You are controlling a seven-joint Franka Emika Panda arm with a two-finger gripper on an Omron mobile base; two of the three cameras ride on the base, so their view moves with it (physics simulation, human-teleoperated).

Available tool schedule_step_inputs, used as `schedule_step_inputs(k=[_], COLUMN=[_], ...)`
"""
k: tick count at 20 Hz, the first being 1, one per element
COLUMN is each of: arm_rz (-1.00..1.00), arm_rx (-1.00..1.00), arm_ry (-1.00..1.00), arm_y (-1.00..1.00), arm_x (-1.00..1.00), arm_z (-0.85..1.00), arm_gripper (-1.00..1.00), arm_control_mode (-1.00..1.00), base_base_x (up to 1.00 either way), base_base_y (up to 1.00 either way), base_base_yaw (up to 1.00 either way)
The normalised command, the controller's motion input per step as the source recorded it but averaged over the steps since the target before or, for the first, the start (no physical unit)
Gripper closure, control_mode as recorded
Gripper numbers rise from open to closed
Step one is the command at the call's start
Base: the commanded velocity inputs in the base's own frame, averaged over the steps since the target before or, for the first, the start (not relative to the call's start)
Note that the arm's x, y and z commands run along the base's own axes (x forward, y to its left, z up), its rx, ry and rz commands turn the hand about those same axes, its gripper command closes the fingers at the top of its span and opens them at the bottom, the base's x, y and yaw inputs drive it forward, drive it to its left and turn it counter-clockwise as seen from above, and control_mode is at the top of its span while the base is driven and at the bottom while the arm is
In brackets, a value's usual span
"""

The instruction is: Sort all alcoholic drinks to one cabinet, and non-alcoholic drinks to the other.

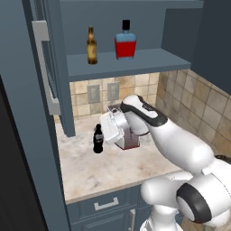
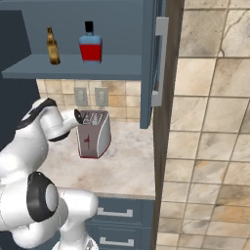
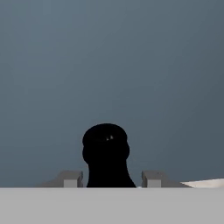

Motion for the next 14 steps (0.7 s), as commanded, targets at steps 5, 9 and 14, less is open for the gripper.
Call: schedule_step_inputs(k=[5, 9, 14], arm_rz=[0.00, 0.00, 0.00], arm_rx=[0.00, 0.00, 0.00], arm_ry=[-0.02, 0.00, 0.00], arm_y=[-0.13, -0.15, -0.18], arm_x=[-0.44, -0.39, -0.38], arm_z=[0.47, 0.54, 0.59], arm_gripper=[1.00, 1.00, 1.00], arm_control_mode=[-1.00, -1.00, -1.00], base_base_x=[0.00, 0.00, 0.00], base_base_y=[0.00, 0.00, 0.00], base_base_yaw=[0.00, 0.00, 0.00])
